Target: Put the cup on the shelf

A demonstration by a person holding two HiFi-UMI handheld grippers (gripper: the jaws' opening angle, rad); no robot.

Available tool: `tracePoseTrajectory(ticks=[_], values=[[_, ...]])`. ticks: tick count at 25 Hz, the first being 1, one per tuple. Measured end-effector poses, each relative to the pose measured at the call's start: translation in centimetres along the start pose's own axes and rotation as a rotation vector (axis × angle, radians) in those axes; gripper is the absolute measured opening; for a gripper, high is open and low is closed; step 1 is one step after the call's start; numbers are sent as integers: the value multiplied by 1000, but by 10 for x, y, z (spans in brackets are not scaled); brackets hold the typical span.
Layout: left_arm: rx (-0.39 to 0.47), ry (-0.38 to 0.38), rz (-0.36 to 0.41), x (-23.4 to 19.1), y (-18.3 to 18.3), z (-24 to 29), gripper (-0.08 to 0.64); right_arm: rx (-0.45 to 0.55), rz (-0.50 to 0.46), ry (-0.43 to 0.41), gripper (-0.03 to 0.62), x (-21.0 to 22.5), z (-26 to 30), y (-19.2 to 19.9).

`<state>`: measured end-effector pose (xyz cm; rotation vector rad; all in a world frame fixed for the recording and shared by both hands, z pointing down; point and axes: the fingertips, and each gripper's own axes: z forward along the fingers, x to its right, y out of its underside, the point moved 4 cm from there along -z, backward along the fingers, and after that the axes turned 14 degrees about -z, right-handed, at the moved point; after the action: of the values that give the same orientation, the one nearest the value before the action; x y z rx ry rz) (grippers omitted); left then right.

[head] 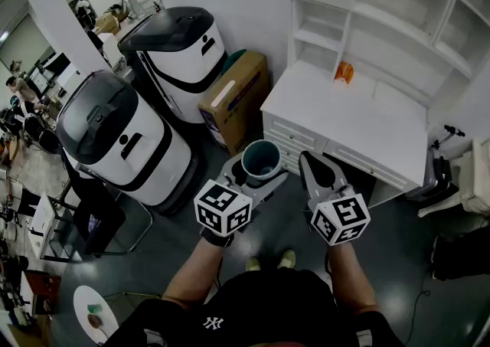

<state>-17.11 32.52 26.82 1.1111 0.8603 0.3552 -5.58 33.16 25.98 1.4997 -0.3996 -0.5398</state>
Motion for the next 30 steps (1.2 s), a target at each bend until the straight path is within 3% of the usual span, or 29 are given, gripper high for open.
tracePoseTrajectory(ticks=[11, 30], values=[[0, -12, -15, 4, 4, 16, 385, 2, 20, -20, 8, 15, -4, 5], [2, -30, -26, 15, 2, 68, 385, 53, 45, -16, 11, 77, -22, 3]])
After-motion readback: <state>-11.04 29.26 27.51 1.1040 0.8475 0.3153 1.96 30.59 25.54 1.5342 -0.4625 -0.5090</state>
